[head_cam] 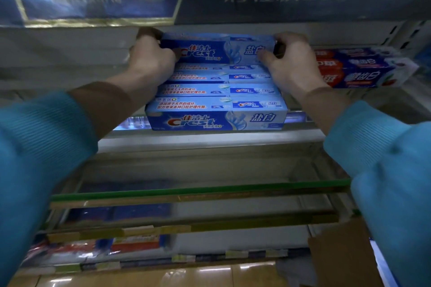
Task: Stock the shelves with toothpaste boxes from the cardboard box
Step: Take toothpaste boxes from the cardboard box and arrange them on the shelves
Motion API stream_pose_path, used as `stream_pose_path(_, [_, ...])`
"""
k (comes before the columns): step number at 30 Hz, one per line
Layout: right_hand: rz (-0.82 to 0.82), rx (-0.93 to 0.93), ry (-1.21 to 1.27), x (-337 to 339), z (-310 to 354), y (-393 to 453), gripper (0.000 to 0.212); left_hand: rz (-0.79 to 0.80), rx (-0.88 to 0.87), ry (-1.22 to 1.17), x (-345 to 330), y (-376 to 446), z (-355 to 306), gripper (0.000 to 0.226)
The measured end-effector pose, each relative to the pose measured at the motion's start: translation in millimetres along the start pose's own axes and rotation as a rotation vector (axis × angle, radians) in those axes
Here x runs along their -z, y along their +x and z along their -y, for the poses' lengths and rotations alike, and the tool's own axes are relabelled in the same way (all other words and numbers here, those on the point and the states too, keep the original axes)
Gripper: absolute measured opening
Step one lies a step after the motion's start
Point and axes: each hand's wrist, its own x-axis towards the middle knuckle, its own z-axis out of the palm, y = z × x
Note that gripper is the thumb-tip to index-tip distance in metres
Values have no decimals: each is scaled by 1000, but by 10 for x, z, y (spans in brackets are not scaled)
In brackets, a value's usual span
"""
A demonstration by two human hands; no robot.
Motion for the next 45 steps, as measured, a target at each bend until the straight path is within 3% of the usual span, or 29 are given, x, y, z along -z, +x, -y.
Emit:
stream_pose_path(9, [36,-8,-35,40,-10,-20,32,83,16,-3,29,-70,-25,35])
stream_pose_path(13, [82,-50,79,157,9,-81,34,54,4,13,118,-223,-39,36])
stream_pose_path(17, [108,-101,112,478,-80,-253,49,-67,-115,166,172,-487,-44,26])
stream_pose_path(23, [134,-271,308,1312,-316,-678,30,-176,-382,222,45,-1327,-183,31])
stream_pose_path(29, [171,-276,100,2141,-913,-1349,36,43,-341,169,-642,-2377,-329,12])
stream_pose_path(35, [237,-389,71,2474,-1471,-2101,21,258,-331,115,-1421,-3177,-358,14])
stream_pose_path(38, [369,-504,65,2407,-1626,-2499,26,277,-291,94,-1701,-3407,-385,14])
stream_pose_path(42, [691,-566,64,2118,-1629,-2812,52,270,-271,107,-1930,-3539,-383,12])
stream_pose_path(45, [804,-580,33,1837,-1565,-2927,64,260,-269,121,-1976,-3567,-410,11])
